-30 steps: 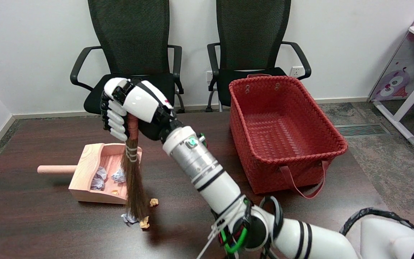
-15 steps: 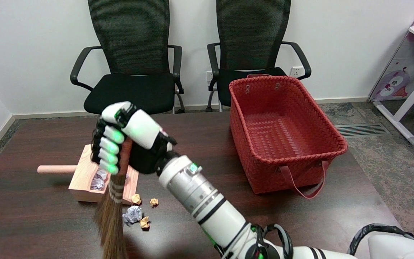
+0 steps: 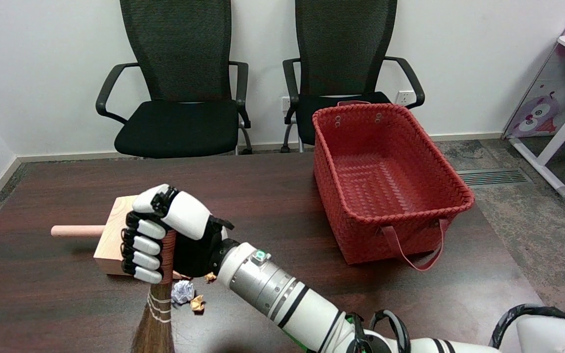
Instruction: Sweep the paper ball into the dustpan.
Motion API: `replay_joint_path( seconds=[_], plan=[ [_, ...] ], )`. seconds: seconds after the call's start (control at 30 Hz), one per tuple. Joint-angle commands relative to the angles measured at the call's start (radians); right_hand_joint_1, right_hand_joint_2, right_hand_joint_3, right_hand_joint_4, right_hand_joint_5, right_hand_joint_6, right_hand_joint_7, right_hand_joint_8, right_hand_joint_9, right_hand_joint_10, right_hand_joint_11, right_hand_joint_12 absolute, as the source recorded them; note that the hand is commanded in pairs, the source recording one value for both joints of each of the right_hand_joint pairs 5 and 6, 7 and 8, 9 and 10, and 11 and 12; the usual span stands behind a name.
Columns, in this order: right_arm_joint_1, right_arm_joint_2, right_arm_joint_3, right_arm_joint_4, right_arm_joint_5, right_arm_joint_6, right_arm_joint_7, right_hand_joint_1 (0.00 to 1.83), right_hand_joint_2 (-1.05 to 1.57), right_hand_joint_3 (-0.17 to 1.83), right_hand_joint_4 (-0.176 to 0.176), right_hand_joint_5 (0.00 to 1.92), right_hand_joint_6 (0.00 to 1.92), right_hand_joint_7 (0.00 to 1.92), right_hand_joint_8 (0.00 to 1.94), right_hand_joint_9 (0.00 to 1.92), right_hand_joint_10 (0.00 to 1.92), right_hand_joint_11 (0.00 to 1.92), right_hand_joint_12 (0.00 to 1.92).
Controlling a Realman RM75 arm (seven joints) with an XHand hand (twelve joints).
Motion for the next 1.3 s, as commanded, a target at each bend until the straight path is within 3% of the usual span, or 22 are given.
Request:
replay_joint_path(
  seconds=[0.03, 0.23, 0.6, 1.3],
  plan=[
    [0.072, 0.057, -0.004, 0.103, -0.07, 0.108, 0.068, 0.81, 1.26, 1.79, 0.024, 1.92, 1.92, 1.92, 1.92, 1.92, 1.92, 1.92, 1.92],
    [0.085, 0.051, -0.008, 0.127, -0.075, 0.106, 0.092, 0.82, 1.24, 1.79, 0.025, 1.92, 1.92, 1.92, 1.92, 1.92, 1.92, 1.92, 1.92],
    [0.105, 0.048, -0.007, 0.146, -0.239, 0.102, 0.224, 0.82, 1.22, 1.76, 0.022, 1.92, 1.92, 1.92, 1.92, 1.92, 1.92, 1.92, 1.92],
    [0.186, 0.052, -0.008, 0.241, -0.242, 0.105, 0.276, 0.83, 1.33, 1.55, 0.019, 1.92, 1.92, 1.92, 1.92, 1.92, 1.92, 1.92, 1.92]
  ],
)
